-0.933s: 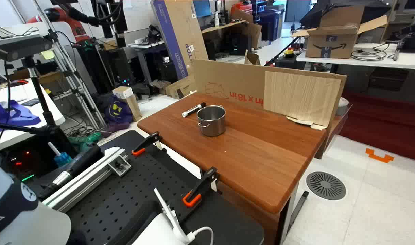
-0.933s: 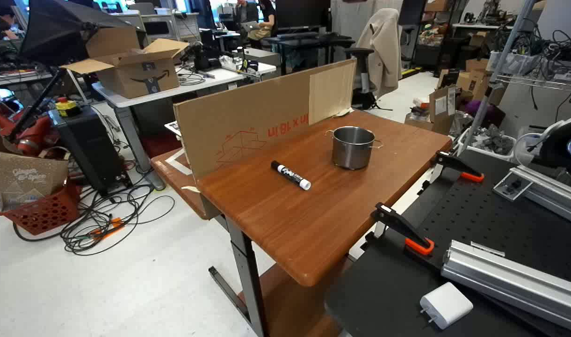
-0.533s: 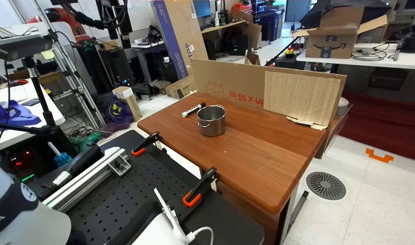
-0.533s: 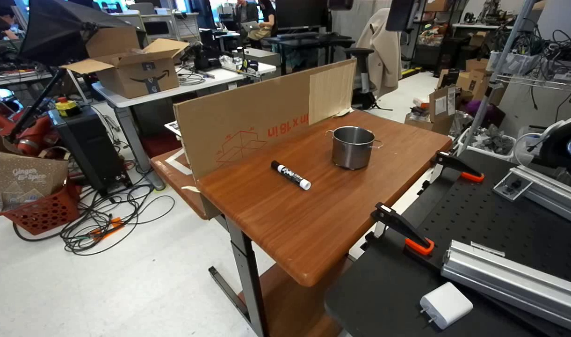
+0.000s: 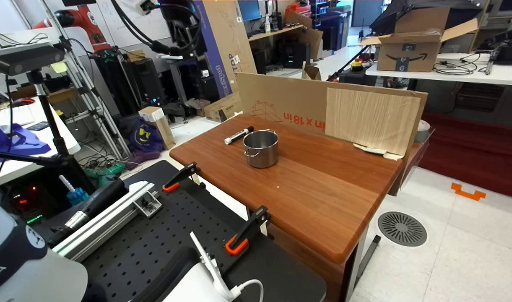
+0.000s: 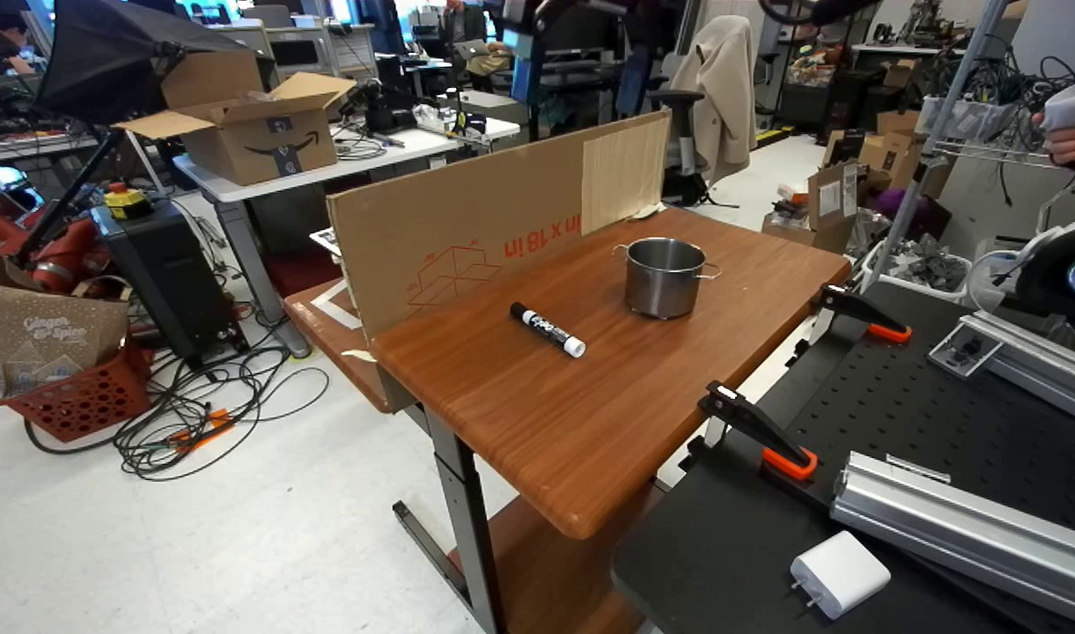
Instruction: Put the marker in the pot
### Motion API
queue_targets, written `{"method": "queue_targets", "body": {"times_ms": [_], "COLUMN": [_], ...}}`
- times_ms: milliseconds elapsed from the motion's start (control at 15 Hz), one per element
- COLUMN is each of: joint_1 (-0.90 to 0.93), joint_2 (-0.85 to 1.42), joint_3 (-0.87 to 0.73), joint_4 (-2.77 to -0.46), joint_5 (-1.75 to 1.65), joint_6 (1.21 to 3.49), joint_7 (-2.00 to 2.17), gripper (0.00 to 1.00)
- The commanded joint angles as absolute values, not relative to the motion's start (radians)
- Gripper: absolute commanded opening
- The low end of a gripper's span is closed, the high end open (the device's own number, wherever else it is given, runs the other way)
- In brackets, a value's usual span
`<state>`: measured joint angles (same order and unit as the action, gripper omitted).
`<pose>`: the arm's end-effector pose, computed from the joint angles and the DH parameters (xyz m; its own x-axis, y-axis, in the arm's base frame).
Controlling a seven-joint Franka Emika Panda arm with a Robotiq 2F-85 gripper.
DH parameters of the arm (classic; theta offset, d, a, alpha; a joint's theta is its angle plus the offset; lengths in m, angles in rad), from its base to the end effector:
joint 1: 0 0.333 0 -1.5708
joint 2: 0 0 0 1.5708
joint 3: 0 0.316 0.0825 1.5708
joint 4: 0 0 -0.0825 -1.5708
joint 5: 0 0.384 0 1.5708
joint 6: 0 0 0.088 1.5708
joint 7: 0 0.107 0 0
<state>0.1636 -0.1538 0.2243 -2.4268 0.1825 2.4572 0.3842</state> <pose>0.4496 0.1841 0.3819 0.9832 -0.1355 0.1224 -0.1148 -0.9800 -0.1622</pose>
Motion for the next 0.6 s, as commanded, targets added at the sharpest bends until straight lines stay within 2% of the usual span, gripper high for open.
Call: {"method": "queue_targets", "body": {"times_ms": [0, 533], "joint_1": [0.135, 0.176], "joint_2": [-0.016, 0.242], "joint_3": [0.223, 0.125], "joint_4": [-2.351, -2.196], "joint_5": [0.048, -0.032], "joint_6": [2.534, 2.579], "joint_7": [0.479, 0.533], "gripper": [1.00, 1.00]}}
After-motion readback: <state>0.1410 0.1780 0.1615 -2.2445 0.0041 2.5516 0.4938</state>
